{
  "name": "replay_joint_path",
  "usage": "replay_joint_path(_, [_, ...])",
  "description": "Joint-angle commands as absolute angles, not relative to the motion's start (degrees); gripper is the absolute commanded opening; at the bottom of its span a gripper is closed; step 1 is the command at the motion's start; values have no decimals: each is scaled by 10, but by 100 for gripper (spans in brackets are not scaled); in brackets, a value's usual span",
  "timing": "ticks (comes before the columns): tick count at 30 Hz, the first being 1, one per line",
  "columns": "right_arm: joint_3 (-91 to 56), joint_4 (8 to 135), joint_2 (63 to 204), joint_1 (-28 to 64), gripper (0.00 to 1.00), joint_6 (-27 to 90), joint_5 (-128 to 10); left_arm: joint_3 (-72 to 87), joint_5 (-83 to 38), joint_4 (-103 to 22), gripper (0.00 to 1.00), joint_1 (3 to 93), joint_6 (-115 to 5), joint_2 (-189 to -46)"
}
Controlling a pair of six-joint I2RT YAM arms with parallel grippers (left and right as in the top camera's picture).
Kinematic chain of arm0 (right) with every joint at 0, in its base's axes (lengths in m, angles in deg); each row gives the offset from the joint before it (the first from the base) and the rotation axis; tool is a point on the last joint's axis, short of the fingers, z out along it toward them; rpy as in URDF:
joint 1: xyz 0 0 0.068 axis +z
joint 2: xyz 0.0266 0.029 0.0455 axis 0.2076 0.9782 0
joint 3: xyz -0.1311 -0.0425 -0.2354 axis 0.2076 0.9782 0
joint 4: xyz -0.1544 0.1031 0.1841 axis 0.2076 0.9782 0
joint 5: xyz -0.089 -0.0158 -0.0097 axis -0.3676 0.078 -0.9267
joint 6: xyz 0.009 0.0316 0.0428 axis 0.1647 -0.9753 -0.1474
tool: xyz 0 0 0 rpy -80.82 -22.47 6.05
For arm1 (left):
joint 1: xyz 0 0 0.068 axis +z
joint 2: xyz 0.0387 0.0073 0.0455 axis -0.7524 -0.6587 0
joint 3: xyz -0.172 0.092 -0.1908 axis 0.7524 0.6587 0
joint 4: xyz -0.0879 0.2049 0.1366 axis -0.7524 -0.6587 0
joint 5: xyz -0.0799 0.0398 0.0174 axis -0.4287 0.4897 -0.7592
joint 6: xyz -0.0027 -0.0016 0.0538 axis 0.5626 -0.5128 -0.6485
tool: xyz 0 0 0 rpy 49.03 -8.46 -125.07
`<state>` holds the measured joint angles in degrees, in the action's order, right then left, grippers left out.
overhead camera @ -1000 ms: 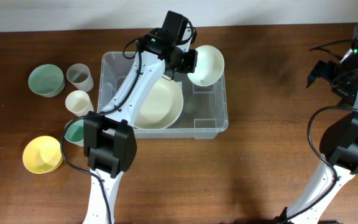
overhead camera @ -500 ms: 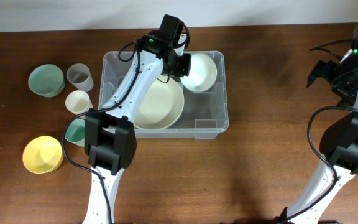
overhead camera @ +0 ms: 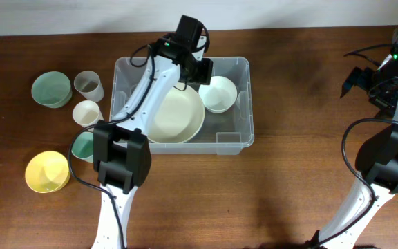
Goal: Pack container
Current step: 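Open the left gripper and raise it off the white bowl, then move the left gripper to the green bowl and grip its rim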
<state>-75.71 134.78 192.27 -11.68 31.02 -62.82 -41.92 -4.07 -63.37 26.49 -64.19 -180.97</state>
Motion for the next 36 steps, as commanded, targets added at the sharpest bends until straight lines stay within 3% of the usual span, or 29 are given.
replay_joint_path(1, [-755,1348,1900,-120,99,313,-631,-516,-24,-659,78,303,-658,-1803])
replay_joint_path(3, [-755,1348,1900,-120,99,313,-631,-581,10,-699,82,330,-657,-1799])
replay_joint_path(10, [-755,1348,1900,-120,99,313,-631,-723,134,-840,82,473,-620,-1794])
replay_joint_path(18, [-755,1348,1900,-120,99,313,-631,-683,55,-884,82,651,-605,-1819])
replay_joint_path(22, [-755,1348,1900,-120,99,313,-631,-649,8,-878,77,709,-606,-1846])
replay_joint_path(36, [-755,1348,1900,-120,99,313,-631,-642,8,-884,74,737,-589,-1974])
